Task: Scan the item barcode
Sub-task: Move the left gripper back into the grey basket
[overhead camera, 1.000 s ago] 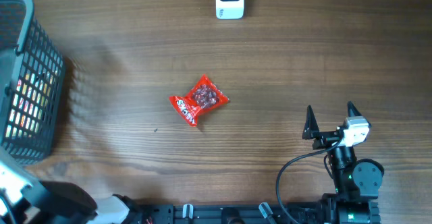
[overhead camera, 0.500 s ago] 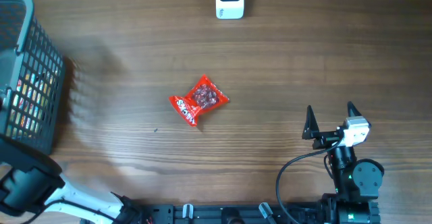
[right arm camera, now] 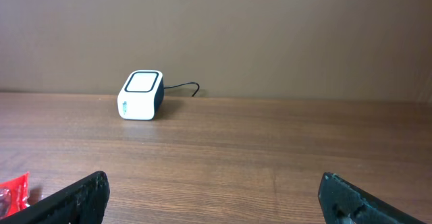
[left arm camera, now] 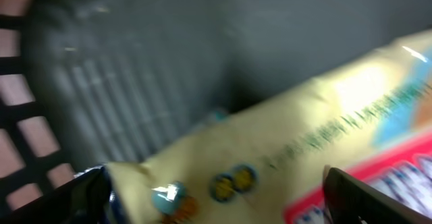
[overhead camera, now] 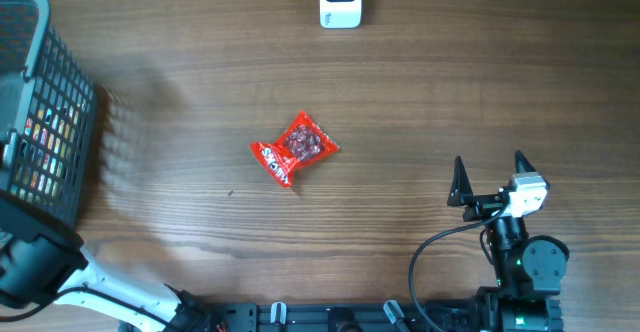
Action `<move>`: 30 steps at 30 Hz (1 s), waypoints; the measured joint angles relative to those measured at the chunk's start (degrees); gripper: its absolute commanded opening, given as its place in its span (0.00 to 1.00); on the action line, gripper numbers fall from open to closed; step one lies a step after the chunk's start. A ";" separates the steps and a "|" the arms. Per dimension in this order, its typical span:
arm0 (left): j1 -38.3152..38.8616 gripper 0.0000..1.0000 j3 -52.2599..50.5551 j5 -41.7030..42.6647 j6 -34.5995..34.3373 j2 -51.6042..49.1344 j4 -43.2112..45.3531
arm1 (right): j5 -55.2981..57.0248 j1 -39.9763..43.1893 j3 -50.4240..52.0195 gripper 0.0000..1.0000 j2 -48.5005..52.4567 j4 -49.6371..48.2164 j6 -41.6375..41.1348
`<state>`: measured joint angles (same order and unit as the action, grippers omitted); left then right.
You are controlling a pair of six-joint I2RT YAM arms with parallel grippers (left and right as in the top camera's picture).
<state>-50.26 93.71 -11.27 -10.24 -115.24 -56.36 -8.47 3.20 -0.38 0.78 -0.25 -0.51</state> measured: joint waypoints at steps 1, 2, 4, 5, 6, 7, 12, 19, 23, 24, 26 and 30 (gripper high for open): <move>0.00 1.00 0.00 -2.32 -1.38 -0.24 0.00 | 0.00 0.00 0.00 1.00 0.00 0.00 0.00; 0.00 1.00 0.00 -3.93 -2.38 -0.33 -0.07 | 0.00 0.00 0.00 1.00 0.00 0.00 -0.02; 0.00 1.00 0.00 -6.38 -4.15 -0.37 -0.22 | 0.00 0.00 0.00 1.00 0.00 0.00 -0.02; 0.00 1.00 0.00 -6.91 -4.59 -0.37 -0.28 | 0.00 0.00 0.00 1.00 0.00 0.00 0.00; 0.00 1.00 0.00 -7.45 -5.27 -0.37 -0.46 | -0.02 0.02 0.00 1.00 0.00 0.00 0.00; 0.00 1.00 0.00 -7.93 -6.01 -0.37 -0.83 | 0.00 0.00 0.00 1.00 0.00 0.00 0.00; -0.46 1.00 0.00 -7.15 -10.29 -0.37 -3.78 | 0.00 0.00 0.00 1.00 0.00 0.00 0.00; -1.57 0.86 0.00 0.13 -11.52 -0.42 -4.33 | 0.00 0.00 0.00 1.00 0.00 0.00 0.00; -1.57 0.51 0.00 0.87 -10.47 -0.48 -4.11 | 0.00 0.00 0.00 1.00 0.00 0.00 -0.02; -1.57 0.41 0.00 0.90 -10.05 -0.48 -4.00 | 0.00 0.00 0.00 1.00 0.00 0.00 0.00; -1.57 0.22 0.00 0.94 -10.14 -0.48 -3.61 | 0.00 0.00 0.00 1.00 0.00 0.00 -0.02; -1.57 0.04 0.15 1.20 -9.92 -0.48 -3.17 | 0.00 0.02 0.00 1.00 0.00 0.00 0.00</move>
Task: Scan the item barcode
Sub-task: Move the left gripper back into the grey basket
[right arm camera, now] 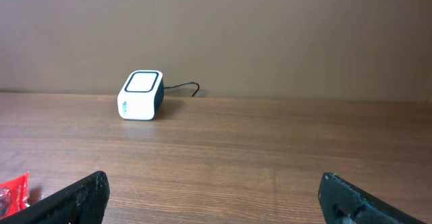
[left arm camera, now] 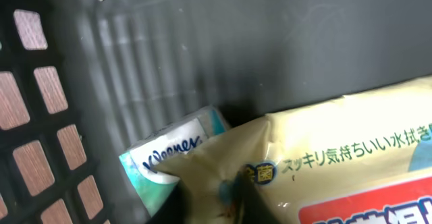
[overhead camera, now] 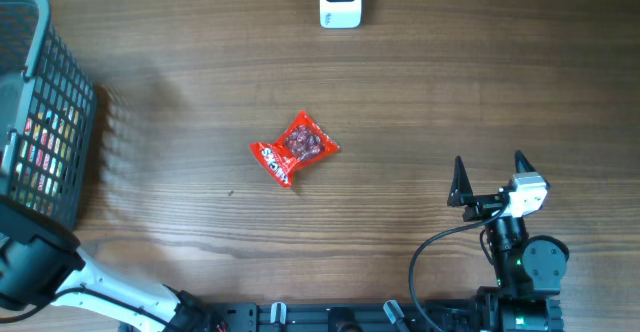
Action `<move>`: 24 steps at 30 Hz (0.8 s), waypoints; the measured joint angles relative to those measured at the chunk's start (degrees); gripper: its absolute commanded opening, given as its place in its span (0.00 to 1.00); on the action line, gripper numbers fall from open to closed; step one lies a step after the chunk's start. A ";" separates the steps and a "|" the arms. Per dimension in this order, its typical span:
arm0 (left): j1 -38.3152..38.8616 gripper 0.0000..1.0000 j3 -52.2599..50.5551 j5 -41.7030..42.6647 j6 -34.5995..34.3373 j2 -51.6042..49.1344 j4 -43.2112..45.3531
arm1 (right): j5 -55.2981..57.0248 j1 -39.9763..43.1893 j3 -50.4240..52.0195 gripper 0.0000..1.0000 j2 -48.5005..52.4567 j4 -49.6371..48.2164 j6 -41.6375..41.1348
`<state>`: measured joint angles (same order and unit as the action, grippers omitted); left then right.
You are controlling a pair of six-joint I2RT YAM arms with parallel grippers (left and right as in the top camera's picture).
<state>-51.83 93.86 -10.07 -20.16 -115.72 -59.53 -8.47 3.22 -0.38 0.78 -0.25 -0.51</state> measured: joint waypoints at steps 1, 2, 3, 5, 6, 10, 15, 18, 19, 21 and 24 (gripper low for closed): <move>0.02 0.04 0.09 0.15 0.13 0.00 -0.02 | 0.00 0.00 0.00 1.00 0.00 0.00 0.00; 0.02 0.04 0.09 0.26 0.13 0.00 -0.02 | 0.00 -0.02 0.00 1.00 0.00 0.00 0.00; 0.02 0.04 0.09 0.35 0.13 0.00 -0.02 | 0.00 -0.02 0.00 1.00 0.00 0.00 0.00; 0.02 0.04 0.09 0.37 0.13 0.00 -0.02 | 0.00 -0.02 0.00 1.00 0.00 0.00 0.00; 0.02 0.04 0.09 0.37 0.13 0.00 -0.04 | 0.00 -0.02 0.00 1.00 0.00 0.00 0.00; 0.02 0.04 0.52 1.51 0.11 0.20 -0.20 | 0.00 0.00 0.00 1.00 0.00 0.00 -0.02; -0.09 0.04 2.29 9.84 0.09 3.21 0.48 | 0.00 -0.02 0.00 0.99 0.00 0.00 0.00; -0.09 0.04 3.15 16.55 0.09 9.14 2.67 | 0.00 -0.02 0.00 1.00 0.00 0.00 0.00; -0.09 0.04 3.23 17.88 0.09 10.51 3.06 | 0.00 -0.02 0.00 1.00 0.00 0.00 0.00; -0.09 0.04 3.63 22.01 0.09 14.88 4.24 | 0.00 -0.02 0.00 1.00 0.00 0.00 0.00; -0.09 0.04 3.96 26.23 0.11 18.88 5.49 | 0.00 -0.02 0.00 1.00 0.00 0.00 0.00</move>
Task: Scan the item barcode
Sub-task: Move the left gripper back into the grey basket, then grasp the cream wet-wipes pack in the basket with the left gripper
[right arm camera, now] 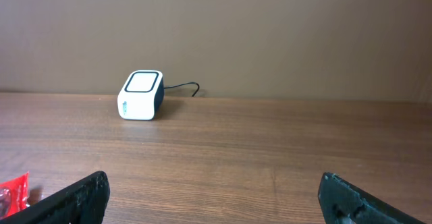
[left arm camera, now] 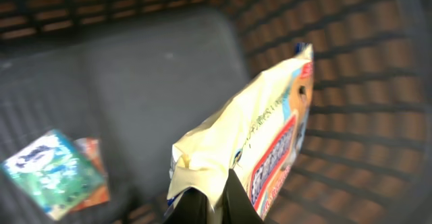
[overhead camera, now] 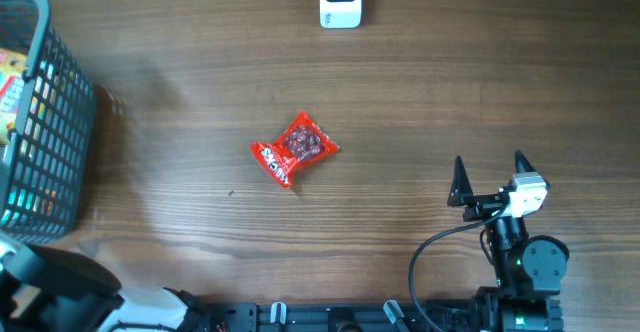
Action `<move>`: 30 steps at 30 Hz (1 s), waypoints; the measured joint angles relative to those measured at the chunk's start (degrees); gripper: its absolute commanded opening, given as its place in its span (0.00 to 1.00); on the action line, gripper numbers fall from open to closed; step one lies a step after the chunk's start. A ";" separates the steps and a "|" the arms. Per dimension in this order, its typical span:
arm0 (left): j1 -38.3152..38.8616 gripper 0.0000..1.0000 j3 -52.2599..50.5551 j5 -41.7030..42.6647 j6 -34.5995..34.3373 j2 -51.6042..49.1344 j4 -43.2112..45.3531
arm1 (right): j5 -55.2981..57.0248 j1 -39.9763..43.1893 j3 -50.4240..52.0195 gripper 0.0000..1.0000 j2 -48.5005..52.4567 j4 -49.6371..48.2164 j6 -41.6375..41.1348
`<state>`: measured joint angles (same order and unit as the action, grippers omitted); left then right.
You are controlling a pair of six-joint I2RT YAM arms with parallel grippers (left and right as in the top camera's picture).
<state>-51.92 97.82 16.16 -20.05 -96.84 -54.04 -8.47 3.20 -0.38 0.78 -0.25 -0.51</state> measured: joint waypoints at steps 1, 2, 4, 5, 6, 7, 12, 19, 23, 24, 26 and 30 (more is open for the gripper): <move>0.00 0.04 0.04 1.44 -0.02 0.92 0.33 | 0.00 0.00 0.00 1.00 0.00 0.00 -0.02; 0.00 0.04 0.07 3.45 0.00 1.64 0.96 | -0.02 0.00 0.00 1.00 0.00 0.00 0.00; 0.00 0.04 0.07 6.84 -0.04 2.40 1.77 | 0.00 0.02 0.00 1.00 0.00 0.00 0.00; 0.00 0.04 0.07 8.79 -0.04 2.69 2.21 | 0.00 0.02 0.00 1.00 0.00 0.00 0.00; 0.00 0.04 0.07 11.19 -0.04 3.02 2.78 | 0.00 0.00 0.00 1.00 0.00 0.00 0.00; 0.00 0.04 0.07 13.27 -0.04 3.45 3.63 | 0.00 0.00 0.00 1.00 0.00 0.00 0.00; 0.00 0.04 0.07 17.92 -1.57 8.04 8.66 | 0.00 0.00 0.00 1.00 0.00 0.00 0.00; 0.07 0.04 0.35 20.57 -7.56 21.29 15.82 | 0.00 0.00 0.00 1.00 0.00 0.00 -0.02; 3.15 0.04 0.72 22.64 -9.40 26.69 15.87 | 0.00 0.00 0.00 1.00 0.00 0.00 0.00; 4.68 0.04 0.79 22.93 -9.44 27.19 15.78 | 0.00 0.02 0.00 1.00 0.00 0.00 0.00; 7.87 0.25 0.83 22.21 -9.44 27.34 14.95 | 0.00 0.00 0.00 1.00 0.00 0.00 -0.02; 10.69 1.00 0.92 12.22 -7.39 24.61 8.83 | 0.00 0.00 0.00 1.00 0.00 0.00 -0.02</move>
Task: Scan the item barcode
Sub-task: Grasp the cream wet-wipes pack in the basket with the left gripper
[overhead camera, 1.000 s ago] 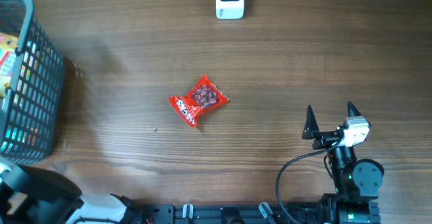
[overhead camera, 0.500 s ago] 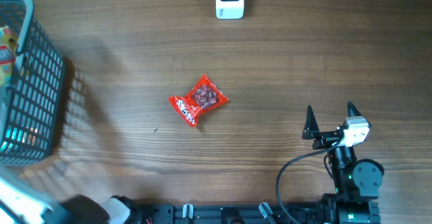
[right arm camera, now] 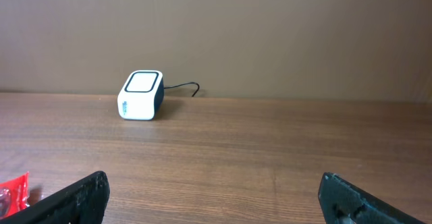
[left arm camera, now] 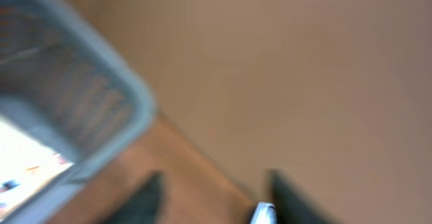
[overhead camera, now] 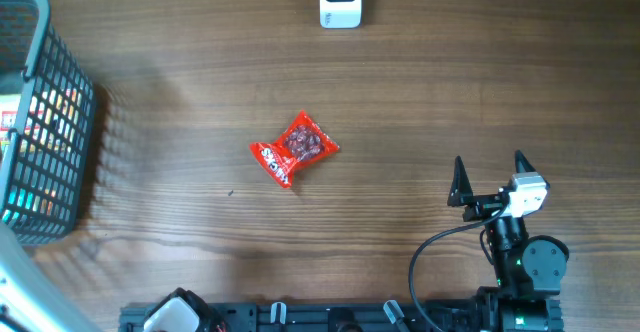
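A red snack packet (overhead camera: 294, 148) lies mid-table, and its corner shows in the right wrist view (right arm camera: 13, 193). The white scanner stands at the far edge (right arm camera: 140, 95). My left gripper (left arm camera: 216, 200) is badly blurred. Its two dark fingers stand apart with bare table between them, outside the grey basket (left arm camera: 101, 82). A small white shape (left arm camera: 263, 214) by the right finger is too blurred to name. A pale pack (overhead camera: 9, 115) lies inside the basket (overhead camera: 40, 32). My right gripper (overhead camera: 490, 177) rests open at the front right (right arm camera: 216, 197).
The mesh basket fills the table's left edge and holds several packs. The scanner's cable runs back toward the brown wall (right arm camera: 270, 35). A white link of my left arm (overhead camera: 12, 297) crosses the front left corner.
My left gripper was shut on a yellow wipes pack lifted inside the basket. Now it is outside the basket with its fingers apart and no pack between them. The right arm is unchanged.
My left gripper was open deep in the basket over the yellow wipes pack. It then shut on the pack's edge and later held the pack up inside the basket. Now it is outside the basket without the pack. The red packet, scanner and right gripper stayed put.
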Action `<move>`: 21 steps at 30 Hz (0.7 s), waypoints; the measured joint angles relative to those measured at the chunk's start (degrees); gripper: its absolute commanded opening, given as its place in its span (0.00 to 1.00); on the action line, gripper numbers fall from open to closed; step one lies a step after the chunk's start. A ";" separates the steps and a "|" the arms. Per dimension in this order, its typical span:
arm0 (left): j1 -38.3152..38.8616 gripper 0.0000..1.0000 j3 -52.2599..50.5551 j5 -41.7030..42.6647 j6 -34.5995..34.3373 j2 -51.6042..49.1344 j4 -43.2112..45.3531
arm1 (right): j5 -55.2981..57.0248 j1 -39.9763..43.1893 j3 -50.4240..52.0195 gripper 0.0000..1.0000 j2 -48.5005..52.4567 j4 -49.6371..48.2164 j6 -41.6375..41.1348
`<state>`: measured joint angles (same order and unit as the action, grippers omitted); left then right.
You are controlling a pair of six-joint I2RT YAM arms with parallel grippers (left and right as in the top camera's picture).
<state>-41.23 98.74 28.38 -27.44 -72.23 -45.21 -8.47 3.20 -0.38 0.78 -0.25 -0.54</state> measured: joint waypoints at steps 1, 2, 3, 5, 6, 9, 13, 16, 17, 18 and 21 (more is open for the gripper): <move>0.00 1.00 0.07 -3.08 1.01 -1.36 -1.25 | 0.00 0.00 0.00 1.00 0.00 0.00 0.02; 0.00 1.00 0.13 -6.80 1.77 -2.93 -2.73 | 0.00 0.00 0.00 1.00 0.00 0.00 0.02; 0.00 1.00 0.13 -9.90 2.67 -4.72 -3.93 | 0.00 0.00 0.00 1.00 0.00 0.00 0.02; -0.02 1.00 0.11 -15.45 4.44 -9.46 -5.35 | -0.02 0.00 0.00 1.00 0.00 0.00 0.02; 0.00 1.00 0.11 -17.44 5.01 -12.17 -5.66 | 0.00 0.00 0.00 1.00 0.00 0.00 0.02; 0.00 1.00 0.11 -20.31 5.97 -18.29 -5.75 | 0.00 0.00 0.00 1.00 0.00 0.00 0.00; 0.00 1.00 0.11 -26.71 5.27 -26.43 -5.62 | 0.00 0.00 0.00 1.00 0.00 0.00 0.02; 0.00 1.00 0.11 -33.53 3.93 -30.84 -4.96 | 0.00 0.00 0.00 1.00 0.00 0.00 0.02; 0.00 1.00 0.11 -34.80 3.72 -31.89 -4.48 | 0.00 0.02 0.00 1.00 0.00 -0.02 0.02; 0.00 1.00 0.11 -36.00 3.28 -33.00 -3.72 | 0.00 0.00 0.00 1.00 0.00 0.00 0.02; 0.00 1.00 0.11 -37.53 1.88 -34.93 -1.90 | 0.00 0.02 0.00 1.00 0.00 0.00 0.02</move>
<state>-41.23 98.85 -9.15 -25.56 -107.15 -47.11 -8.47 3.22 -0.38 0.78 -0.25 -0.51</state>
